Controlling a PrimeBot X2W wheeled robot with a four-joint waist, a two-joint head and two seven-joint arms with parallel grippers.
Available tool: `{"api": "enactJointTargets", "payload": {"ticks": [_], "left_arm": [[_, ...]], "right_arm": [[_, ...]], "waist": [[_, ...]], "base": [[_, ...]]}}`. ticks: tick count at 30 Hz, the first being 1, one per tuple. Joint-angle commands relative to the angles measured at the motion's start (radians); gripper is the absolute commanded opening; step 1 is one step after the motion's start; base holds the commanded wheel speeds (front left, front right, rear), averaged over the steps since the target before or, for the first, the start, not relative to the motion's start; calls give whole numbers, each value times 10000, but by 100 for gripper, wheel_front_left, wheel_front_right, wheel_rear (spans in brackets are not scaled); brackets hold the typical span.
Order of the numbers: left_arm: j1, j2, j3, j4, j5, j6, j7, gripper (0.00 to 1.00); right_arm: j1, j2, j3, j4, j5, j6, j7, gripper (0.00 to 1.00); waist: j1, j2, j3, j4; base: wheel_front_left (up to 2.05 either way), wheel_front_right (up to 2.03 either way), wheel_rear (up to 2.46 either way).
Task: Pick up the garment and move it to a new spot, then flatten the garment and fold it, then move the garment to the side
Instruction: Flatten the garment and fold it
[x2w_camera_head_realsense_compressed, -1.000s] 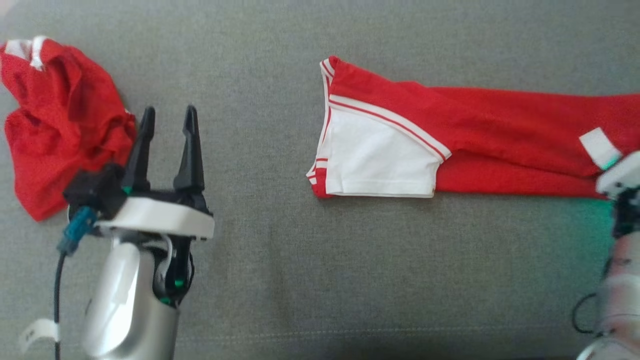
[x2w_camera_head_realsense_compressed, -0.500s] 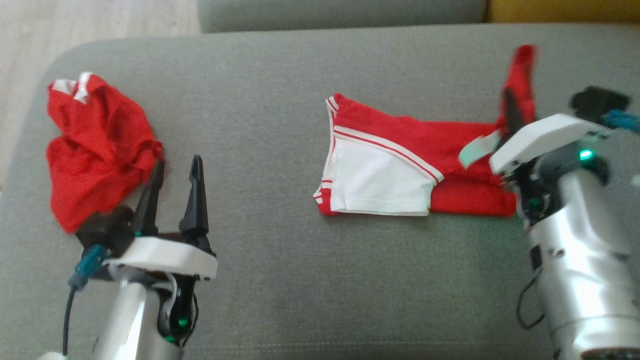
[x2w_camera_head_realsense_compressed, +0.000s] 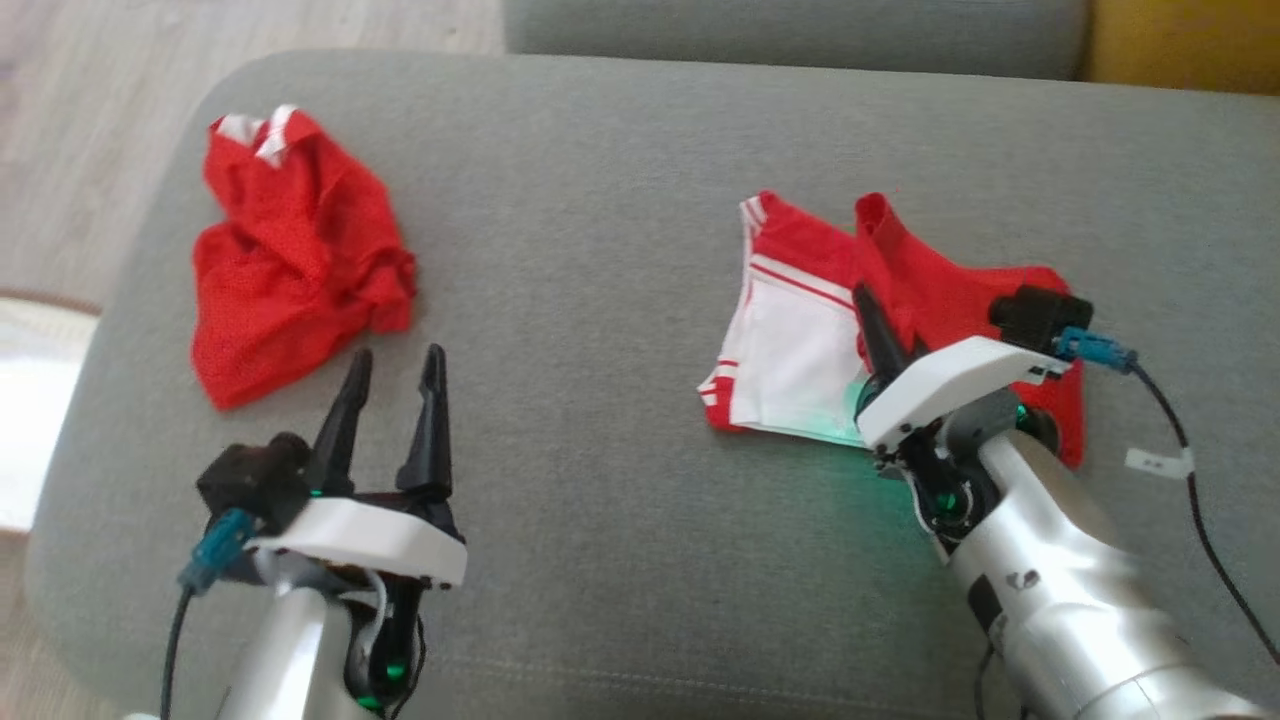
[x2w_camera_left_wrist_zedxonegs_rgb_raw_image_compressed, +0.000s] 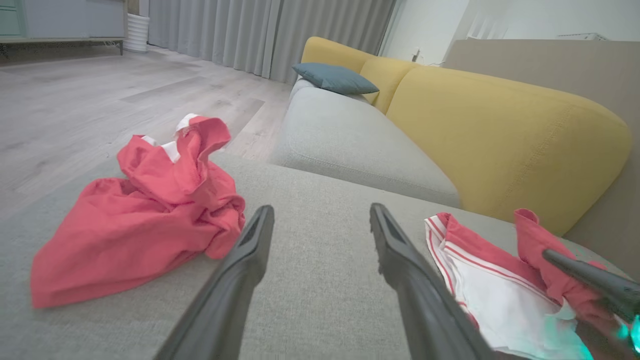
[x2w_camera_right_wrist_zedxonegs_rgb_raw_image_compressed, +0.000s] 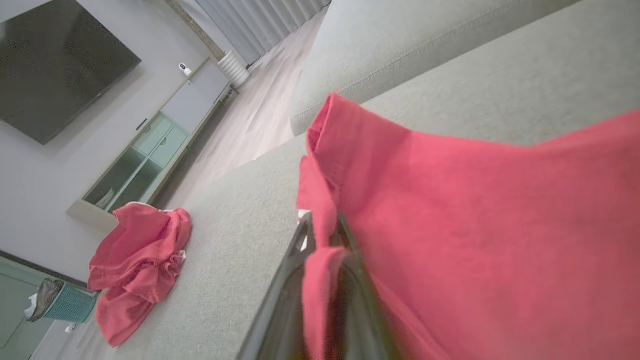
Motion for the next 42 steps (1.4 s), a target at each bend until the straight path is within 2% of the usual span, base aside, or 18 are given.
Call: {"api": "enactJointTargets", "payload": {"ticks": [1,11,13,20,25,28,33,35,39,42], "left_arm": [[-394,116,201,-264,-56,41,-51,100],[-451,116,-66,-148,-198,123,-51,100],[-453,116,-81,-121,-220,143,-51,100],[-492,116,4,-40,-225,187,-51,100],[-469,116,166,-92,-191,176,-51,100],[-428,116,285,-207,-156,164,-51,100],[-442,116,445,-578,-120,176,-51,100],[-467,116,483,-769,-124,180,-51,100],[-543,116,556,-1241,-208,206,-51,100],[-582,116,575,-1561,-206,204,-51,100]], "right_arm": [[-707,102,518,-39,337,31,-353,0],[-1364,102,2505,1596,2174,31,-1619,0],[-1476,102,2935,1636,2520,31,-1716,100],[-1685,102,4397,1344,3665,31,-1883,100],[-1973,102,4822,1425,3937,31,-1948,100],[-2344,102,4886,1545,3577,31,-1968,100],[-2855,69,3921,2018,1746,31,-1973,100],[-2834,-178,3408,1900,790,31,-1974,100],[-2222,-1008,2133,963,-1280,31,-1974,100],[-1371,-1514,887,-208,-3020,31,-1975,100]], "waist": [[0,-1,145,301],[0,-1,414,870],[0,-1,440,884],[0,-1,318,568],[0,-1,148,152],[0,-1,49,-233],[0,-1,-32,-865],[0,-1,-50,-1078],[0,-1,-33,-1418],[0,-1,-21,-1610]], "base": [[0,0,0],[0,0,0],[0,0,0],[0,0,0],[0,0,0],[0,0,0],[0,0,0],[0,0,0],[0,0,0],[0,0,0]]}}
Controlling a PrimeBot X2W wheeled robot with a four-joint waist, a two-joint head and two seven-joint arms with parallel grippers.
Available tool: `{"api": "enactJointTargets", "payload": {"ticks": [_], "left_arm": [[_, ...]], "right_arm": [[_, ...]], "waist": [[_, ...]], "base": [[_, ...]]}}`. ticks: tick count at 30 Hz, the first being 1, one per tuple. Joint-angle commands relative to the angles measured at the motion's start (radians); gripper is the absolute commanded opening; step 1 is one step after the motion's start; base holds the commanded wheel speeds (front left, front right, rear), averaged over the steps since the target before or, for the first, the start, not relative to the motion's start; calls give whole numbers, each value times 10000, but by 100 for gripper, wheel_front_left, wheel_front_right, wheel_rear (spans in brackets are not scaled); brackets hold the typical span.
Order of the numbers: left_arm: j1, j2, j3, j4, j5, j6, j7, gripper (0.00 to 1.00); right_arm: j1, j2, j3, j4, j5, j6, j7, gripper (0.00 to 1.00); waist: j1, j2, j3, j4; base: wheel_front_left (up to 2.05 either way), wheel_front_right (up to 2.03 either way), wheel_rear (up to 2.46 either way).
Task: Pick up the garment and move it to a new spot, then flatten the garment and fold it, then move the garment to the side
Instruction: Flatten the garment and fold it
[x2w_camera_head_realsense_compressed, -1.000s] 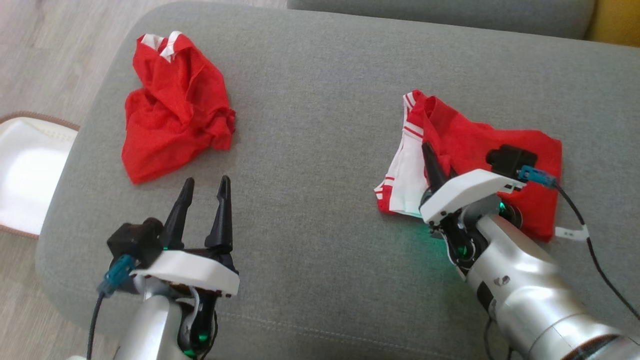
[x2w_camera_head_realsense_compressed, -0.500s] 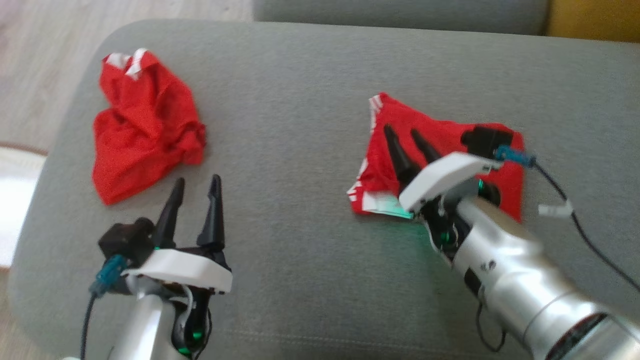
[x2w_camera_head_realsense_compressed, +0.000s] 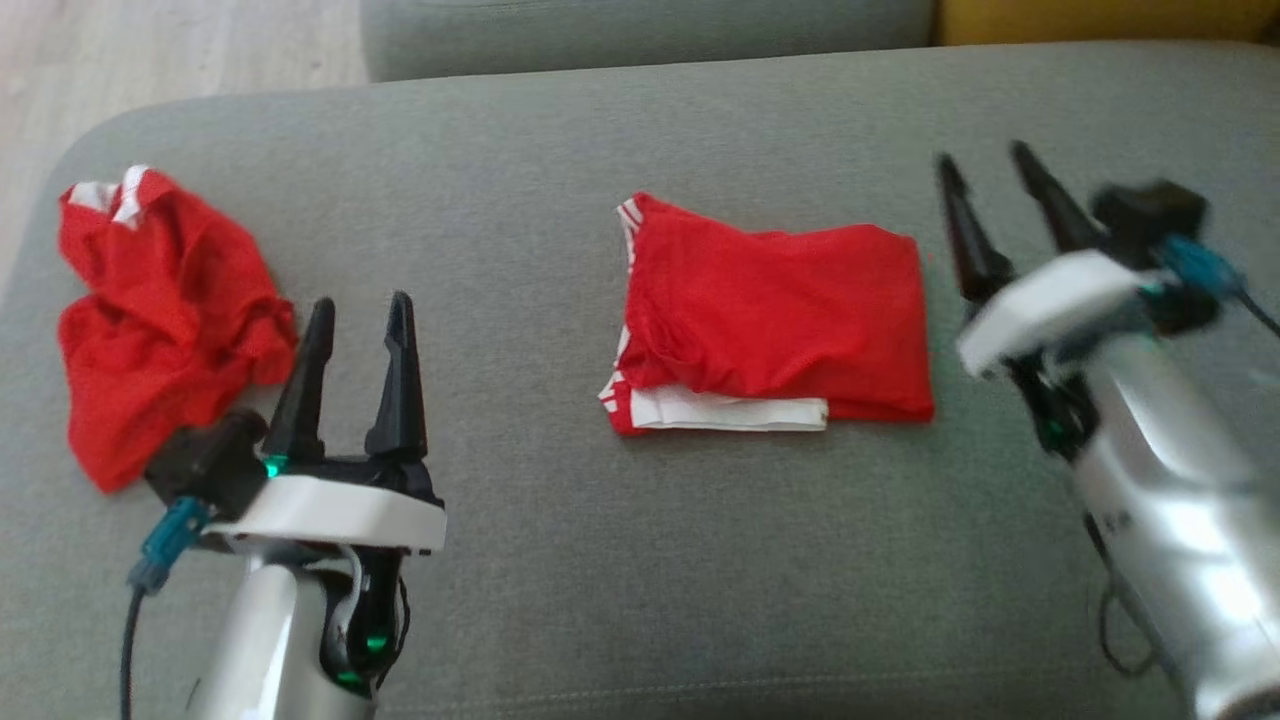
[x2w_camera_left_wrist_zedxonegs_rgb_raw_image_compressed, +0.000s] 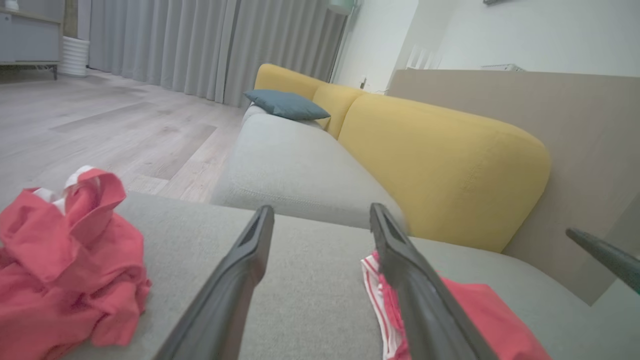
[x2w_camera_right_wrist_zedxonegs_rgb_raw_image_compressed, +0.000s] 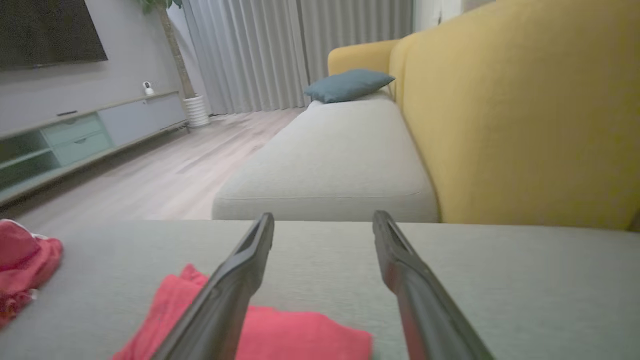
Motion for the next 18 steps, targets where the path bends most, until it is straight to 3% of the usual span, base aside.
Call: {"api": "enactJointTargets", "payload": {"ticks": [1,5,8,12,18], "left_arm": [[-549,112,335,-444,-71,25,-51,100],[-487,112,399,-720,-47,35,-51,100],[-389,112,429,-843,16,7,-51,100],[-147,112,527,-829,267,-59,-51,100],[330,112,581,-789,698,-46,-51,100]], "right_arm": [[374,123,-311,-599,-405,31,-105,100],[1936,386,-2323,-2460,-2115,31,-106,100],[3012,933,-3566,-3701,-2986,31,-106,100],[4117,1424,-4154,-4834,-3888,31,-106,100],[4963,1750,-4540,-5477,-4320,31,-106,100]], "waist": [[0,-1,11,-106],[0,-1,27,-291],[0,-1,53,-376],[0,-1,64,-448],[0,-1,92,-470]], "base": [[0,0,0],[0,0,0],[0,0,0],[0,0,0],[0,0,0]]}}
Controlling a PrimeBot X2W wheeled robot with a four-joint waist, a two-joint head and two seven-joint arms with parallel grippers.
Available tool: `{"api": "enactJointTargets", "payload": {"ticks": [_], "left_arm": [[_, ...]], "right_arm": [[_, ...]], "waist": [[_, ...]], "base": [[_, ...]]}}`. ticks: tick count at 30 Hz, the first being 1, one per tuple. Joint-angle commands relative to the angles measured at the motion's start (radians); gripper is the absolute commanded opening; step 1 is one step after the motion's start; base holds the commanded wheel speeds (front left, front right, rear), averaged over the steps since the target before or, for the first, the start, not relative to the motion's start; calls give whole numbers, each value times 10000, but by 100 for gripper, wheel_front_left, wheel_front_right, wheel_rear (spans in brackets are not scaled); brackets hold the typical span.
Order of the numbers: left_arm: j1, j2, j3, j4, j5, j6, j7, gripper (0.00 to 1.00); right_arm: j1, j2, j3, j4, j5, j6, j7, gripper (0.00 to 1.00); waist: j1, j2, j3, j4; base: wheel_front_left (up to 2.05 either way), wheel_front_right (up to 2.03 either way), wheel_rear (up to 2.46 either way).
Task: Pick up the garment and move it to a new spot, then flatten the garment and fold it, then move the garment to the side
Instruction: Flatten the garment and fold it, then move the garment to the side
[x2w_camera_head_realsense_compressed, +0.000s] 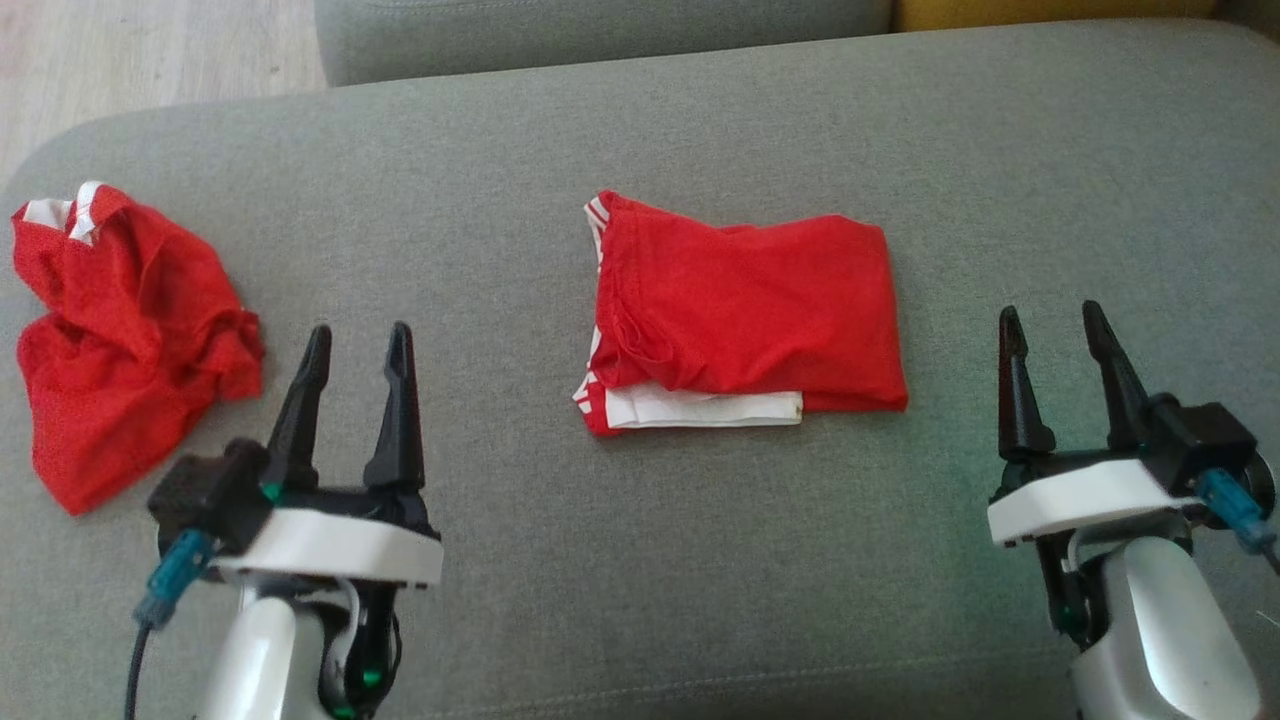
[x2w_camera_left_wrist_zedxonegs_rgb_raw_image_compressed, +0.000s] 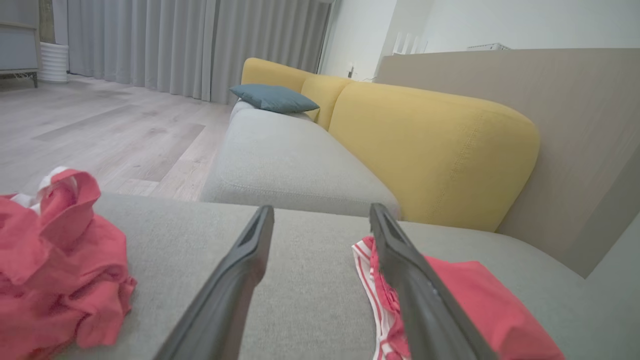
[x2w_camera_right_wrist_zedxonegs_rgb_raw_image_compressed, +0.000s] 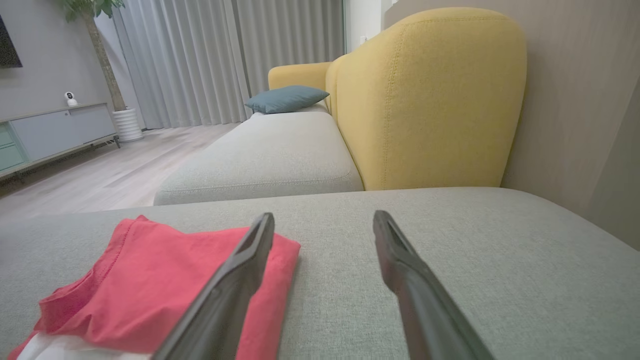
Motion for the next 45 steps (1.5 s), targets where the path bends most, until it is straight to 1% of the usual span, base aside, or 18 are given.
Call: {"api": "enactJointTargets", "payload": {"ticks": [1,9,14,26,30,35,37,41,45], "left_arm": [[-199,112,414,-350,46,62,-51,100],[-274,112,231,-320,40,61,-51,100],[-386,112,20,-266,73,35,-51,100],[-1053,112,-504,-139,25,9,-51,100],[-1218,112,-631,-129,-8,29,-51,100],[-1319,112,-620,-95,-17,36,-51,100],[-1321,112,-590,-98,-7,55,-51,100],[-1333,112,-564,-44,41,51,-51,100],[-1365,112,-534,-15,58,20,-51,100]], "right_arm": [[-175,108,158,-428,-143,31,-106,100],[-241,128,131,-214,-138,31,-106,100],[-545,129,192,369,-33,31,-64,100],[-2418,130,113,2804,1747,31,837,100],[-2954,131,-111,3731,1696,31,1089,100],[-3422,131,-80,4557,1631,31,988,100],[-3557,131,-19,4778,1452,31,864,0],[-3761,82,-20,4995,723,31,514,0],[-3991,-334,78,4980,38,31,343,0]], "waist": [[0,-1,14,31],[0,-1,91,235],[0,-1,402,468],[0,-1,1781,1390],[0,-1,2083,1672],[0,-1,2250,1829],[0,-1,2267,1798],[0,-1,2196,1593],[0,-1,2071,1311]], "base": [[0,0,0],[0,0,0],[0,0,0],[0,0,0],[0,0,0],[0,0,0],[0,0,0],[0,0,0],[0,0,0]]}}
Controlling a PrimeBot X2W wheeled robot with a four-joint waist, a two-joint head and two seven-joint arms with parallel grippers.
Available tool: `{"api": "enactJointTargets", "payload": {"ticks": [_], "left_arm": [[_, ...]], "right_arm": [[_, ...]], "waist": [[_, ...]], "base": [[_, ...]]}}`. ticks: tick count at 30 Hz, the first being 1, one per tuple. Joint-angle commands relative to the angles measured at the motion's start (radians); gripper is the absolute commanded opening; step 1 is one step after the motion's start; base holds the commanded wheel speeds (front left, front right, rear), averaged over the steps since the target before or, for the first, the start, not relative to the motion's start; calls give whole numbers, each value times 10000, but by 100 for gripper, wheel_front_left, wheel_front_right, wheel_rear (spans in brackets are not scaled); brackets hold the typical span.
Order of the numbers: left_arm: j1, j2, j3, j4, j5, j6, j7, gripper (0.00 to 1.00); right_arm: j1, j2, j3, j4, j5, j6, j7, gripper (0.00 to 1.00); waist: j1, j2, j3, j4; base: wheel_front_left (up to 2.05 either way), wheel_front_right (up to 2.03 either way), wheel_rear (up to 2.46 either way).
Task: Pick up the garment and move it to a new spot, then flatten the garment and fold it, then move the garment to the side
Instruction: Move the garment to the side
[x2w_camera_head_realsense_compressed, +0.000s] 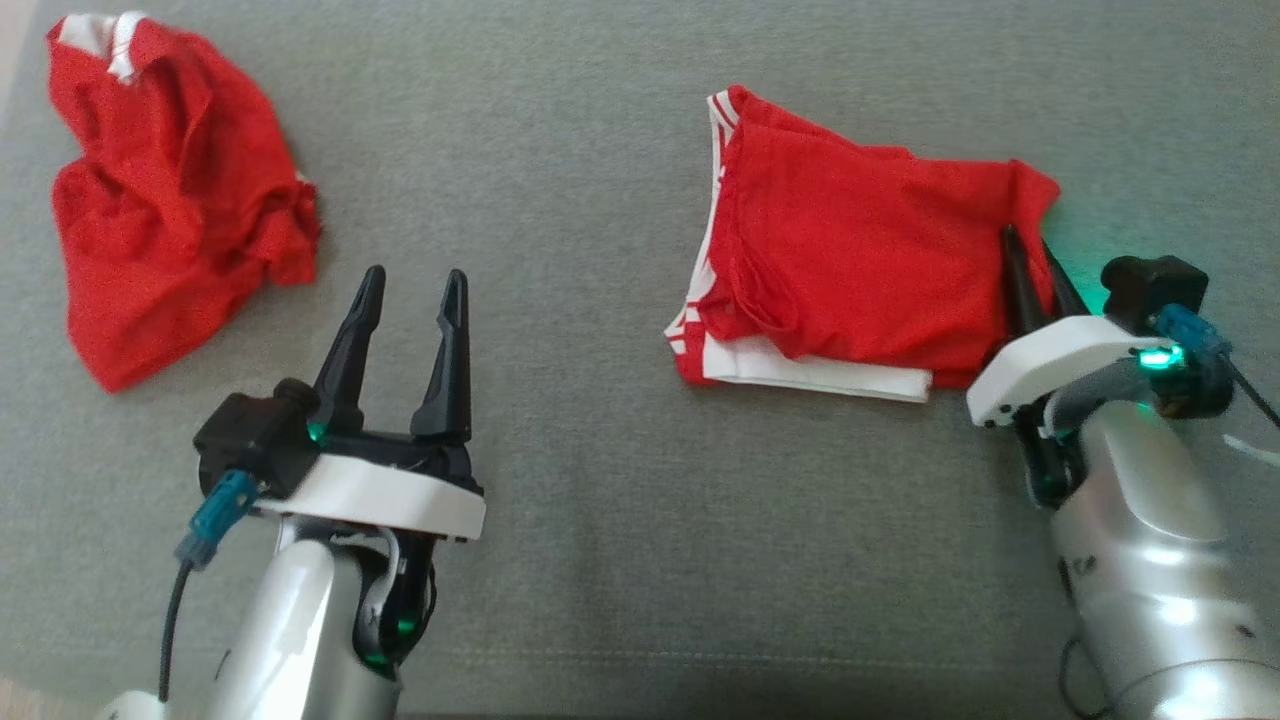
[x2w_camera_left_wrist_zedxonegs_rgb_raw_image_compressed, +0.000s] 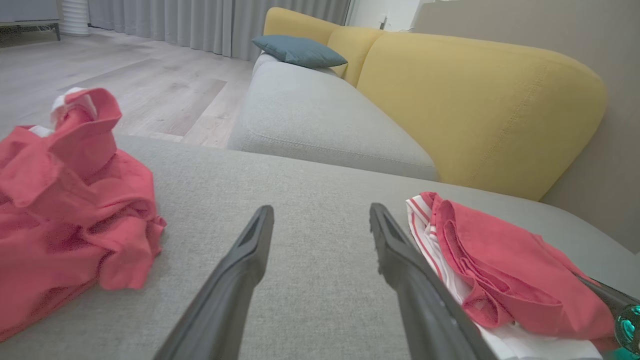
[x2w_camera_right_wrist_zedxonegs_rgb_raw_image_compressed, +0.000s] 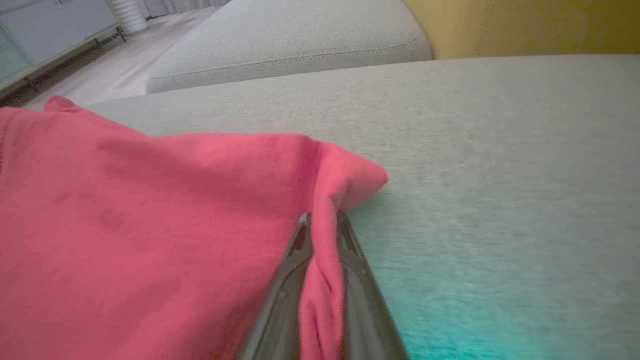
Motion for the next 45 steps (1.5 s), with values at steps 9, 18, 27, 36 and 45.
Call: {"api": "enactJointTargets", "payload": {"ticks": [9,18,27,36,45], "left_arm": [[-441,112,280,-346,85,-34,-51,100],[-494,112,271,-384,88,-105,-51,100],[-527,112,437,-364,170,-178,-51,100],[-688,112,491,-338,301,-303,-51,100],[-768,112,485,-281,356,-384,-51,100]], "right_arm": [[-994,-2064,-248,-359,-752,31,74,0],[-1780,-3533,-1537,-245,-1602,31,249,0],[-1995,-3691,-1997,-162,-2105,31,267,0],[-2400,-3854,-1446,64,-2351,31,146,0],[-2626,-3963,-889,137,-1923,31,-167,43]], "waist": [[0,0,-122,-524],[0,0,27,-508],[0,0,199,-519],[0,0,545,-647],[0,0,728,-678]], "base": [[0,0,0],[0,0,0],[0,0,0],[0,0,0],[0,0,0]]}}
